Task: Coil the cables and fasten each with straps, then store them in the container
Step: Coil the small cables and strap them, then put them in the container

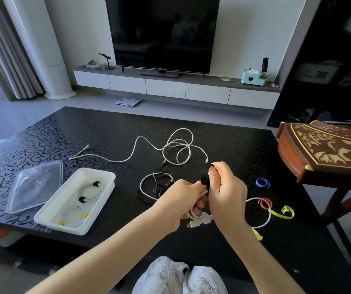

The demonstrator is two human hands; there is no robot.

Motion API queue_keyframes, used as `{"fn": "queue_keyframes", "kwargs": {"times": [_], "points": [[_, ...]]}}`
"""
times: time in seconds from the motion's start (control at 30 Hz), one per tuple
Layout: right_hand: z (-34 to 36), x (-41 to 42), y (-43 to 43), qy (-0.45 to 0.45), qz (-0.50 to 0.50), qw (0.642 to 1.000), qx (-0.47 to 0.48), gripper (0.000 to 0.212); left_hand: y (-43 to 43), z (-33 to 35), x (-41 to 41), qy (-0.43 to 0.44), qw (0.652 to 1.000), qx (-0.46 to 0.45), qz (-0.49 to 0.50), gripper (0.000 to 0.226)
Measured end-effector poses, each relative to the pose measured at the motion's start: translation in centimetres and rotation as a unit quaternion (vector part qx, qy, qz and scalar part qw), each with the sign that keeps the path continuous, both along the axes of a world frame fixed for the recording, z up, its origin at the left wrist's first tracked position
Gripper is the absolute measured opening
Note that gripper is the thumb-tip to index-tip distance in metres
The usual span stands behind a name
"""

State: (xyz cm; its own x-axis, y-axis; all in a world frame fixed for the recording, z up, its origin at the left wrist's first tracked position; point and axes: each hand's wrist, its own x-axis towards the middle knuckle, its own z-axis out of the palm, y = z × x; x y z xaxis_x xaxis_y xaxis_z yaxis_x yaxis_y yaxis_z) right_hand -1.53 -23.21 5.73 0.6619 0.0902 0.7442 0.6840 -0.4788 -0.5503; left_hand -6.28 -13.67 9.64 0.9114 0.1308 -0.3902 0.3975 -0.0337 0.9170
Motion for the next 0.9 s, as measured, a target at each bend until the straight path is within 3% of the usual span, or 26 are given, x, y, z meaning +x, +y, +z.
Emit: {"fn": "queue_keyframes", "kwargs": {"times": [0.1,0.23,0.4,0.57,0.73,0.9], "points": [[0.0,0.1,-0.2,0.023,-0.010,1.000,0.009,0.035,-0.2,-0.3,-0.5,-0.102,0.987,0.126,-0.018,0.034],[0.4,0.4,-0.9,0.116,0.019,0.993,0.023,0.024,-0.1,-0.8,-1.3,-0.213,0.959,0.181,-0.049,0.023],[2.9,0.9,-2.2,0.284,0.133,0.949,0.034,0.025,0.9,-0.6,-1.1,-0.163,0.973,0.150,-0.062,0.030],[3.8,-0.5,-3.0,0.164,0.143,0.975,-0.053,0.022,1.0,0.2,-0.6,-0.082,0.996,0.023,0.000,0.029],[1.6,-2.0,-3.6,0.036,0.141,0.984,-0.100,0.013,1.3,0.5,-0.1,-0.001,0.990,-0.137,0.025,0.056],[0.7,-1.9,-4.2,-0.041,0.140,0.982,-0.119,0.025,1.6,0.4,0.1,-0.015,0.979,-0.203,0.003,0.038]]}}
